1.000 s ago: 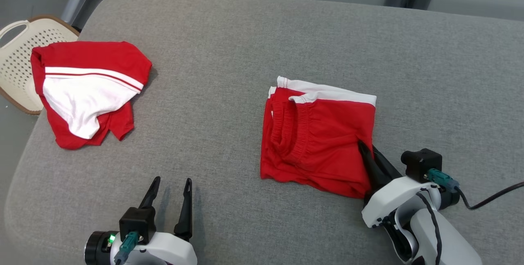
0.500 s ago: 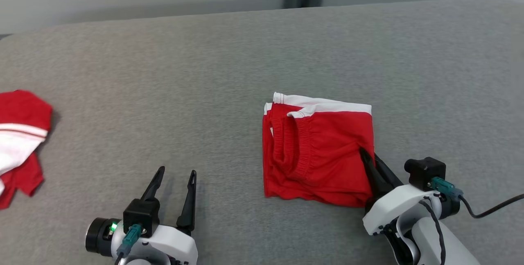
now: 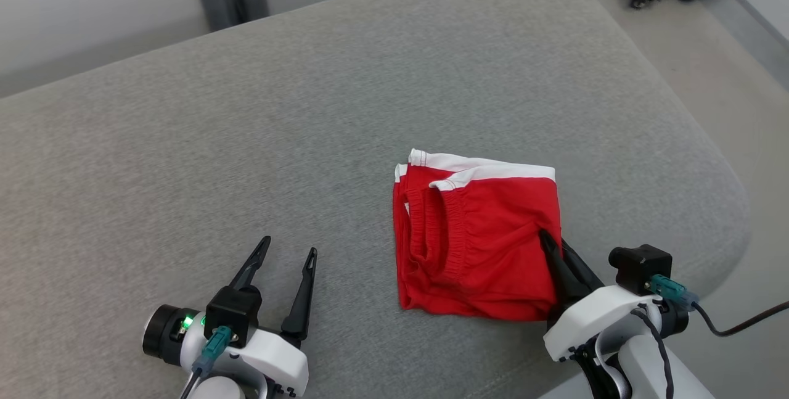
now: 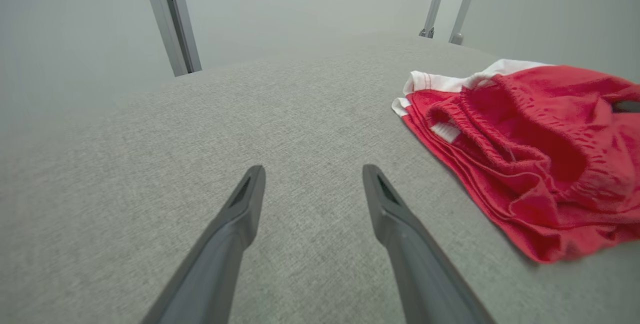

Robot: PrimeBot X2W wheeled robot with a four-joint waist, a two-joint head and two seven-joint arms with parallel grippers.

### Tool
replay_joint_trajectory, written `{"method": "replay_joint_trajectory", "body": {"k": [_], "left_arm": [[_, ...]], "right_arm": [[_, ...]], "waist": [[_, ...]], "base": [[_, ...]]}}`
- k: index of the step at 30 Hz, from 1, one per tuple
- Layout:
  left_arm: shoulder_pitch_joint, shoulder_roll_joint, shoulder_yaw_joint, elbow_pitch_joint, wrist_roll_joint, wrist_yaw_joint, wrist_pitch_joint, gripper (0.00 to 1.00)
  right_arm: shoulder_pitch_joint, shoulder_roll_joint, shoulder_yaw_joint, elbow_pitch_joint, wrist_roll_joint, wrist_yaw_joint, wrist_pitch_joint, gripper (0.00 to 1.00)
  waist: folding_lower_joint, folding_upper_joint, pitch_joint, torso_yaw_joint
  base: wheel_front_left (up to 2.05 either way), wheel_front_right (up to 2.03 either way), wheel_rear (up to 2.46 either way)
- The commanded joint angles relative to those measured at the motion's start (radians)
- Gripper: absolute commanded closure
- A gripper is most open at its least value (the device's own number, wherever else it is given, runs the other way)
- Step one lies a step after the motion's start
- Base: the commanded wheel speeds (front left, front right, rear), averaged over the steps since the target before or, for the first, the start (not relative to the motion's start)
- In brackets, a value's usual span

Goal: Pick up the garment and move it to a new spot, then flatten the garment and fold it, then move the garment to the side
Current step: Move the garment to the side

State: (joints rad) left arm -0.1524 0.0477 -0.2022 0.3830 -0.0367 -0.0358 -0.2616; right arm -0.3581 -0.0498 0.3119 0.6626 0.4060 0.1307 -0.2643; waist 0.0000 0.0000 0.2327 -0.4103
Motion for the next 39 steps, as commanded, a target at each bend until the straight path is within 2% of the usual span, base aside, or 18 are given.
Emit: {"method": "replay_joint_trajectory", "body": {"k": [1, 7, 11, 17, 26, 37, 38, 39], "left_arm": [[-0.017, 0.006, 0.001, 0.0, 0.006, -0.007, -0.005, 0.0], [-0.028, 0.007, 0.0, -0.001, 0.016, -0.012, -0.005, 0.0], [-0.04, 0.017, 0.006, -0.007, 0.022, -0.008, -0.005, 0.0], [-0.045, 0.035, 0.017, -0.011, 0.029, -0.003, -0.002, 0.0], [-0.065, 0.064, 0.013, -0.033, 0.038, 0.002, -0.001, 0.0], [-0.073, 0.091, 0.007, -0.042, 0.044, 0.015, 0.002, 0.0], [-0.072, 0.094, 0.008, -0.042, 0.043, 0.017, 0.002, 0.0], [-0.073, 0.096, 0.008, -0.042, 0.042, 0.018, 0.003, 0.0]], "right_arm": [[0.001, -0.003, 0.004, -0.006, 0.011, 0.0, 0.0, 1.0], [-0.015, -0.003, -0.018, -0.006, -0.01, 0.0, 0.0, 1.0], [-0.048, -0.003, -0.067, 0.01, -0.07, 0.0, 0.0, 1.0], [-0.137, -0.012, -0.189, 0.053, -0.223, 0.0, 0.0, 1.0], [-0.3, -0.128, -0.378, 0.148, -0.403, 0.0, 0.0, 1.0], [-0.436, -0.258, -0.663, 0.276, -0.618, 0.0, 0.0, 1.0], [-0.447, -0.261, -0.696, 0.274, -0.638, 0.0, 0.0, 0.7], [-0.453, -0.266, -0.724, 0.271, -0.663, 0.0, 0.0, 0.0]], "waist": [[0.0, 0.0, 0.019, -0.07], [0.0, 0.0, 0.051, -0.077], [0.0, 0.0, 0.075, -0.039], [0.0, 0.0, 0.118, 0.039], [0.0, 0.0, 0.181, 0.143], [0.0, 0.0, 0.231, 0.211], [0.0, 0.0, 0.234, 0.215], [0.0, 0.0, 0.235, 0.218]], "base": [[0.0, 0.0, 0.0], [0.0, 0.0, 0.0], [0.0, 0.0, 0.0], [0.0, 0.0, 0.0], [0.0, 0.0, 0.0], [0.0, 0.0, 0.0], [0.0, 0.0, 0.0], [0.0, 0.0, 0.0]]}}
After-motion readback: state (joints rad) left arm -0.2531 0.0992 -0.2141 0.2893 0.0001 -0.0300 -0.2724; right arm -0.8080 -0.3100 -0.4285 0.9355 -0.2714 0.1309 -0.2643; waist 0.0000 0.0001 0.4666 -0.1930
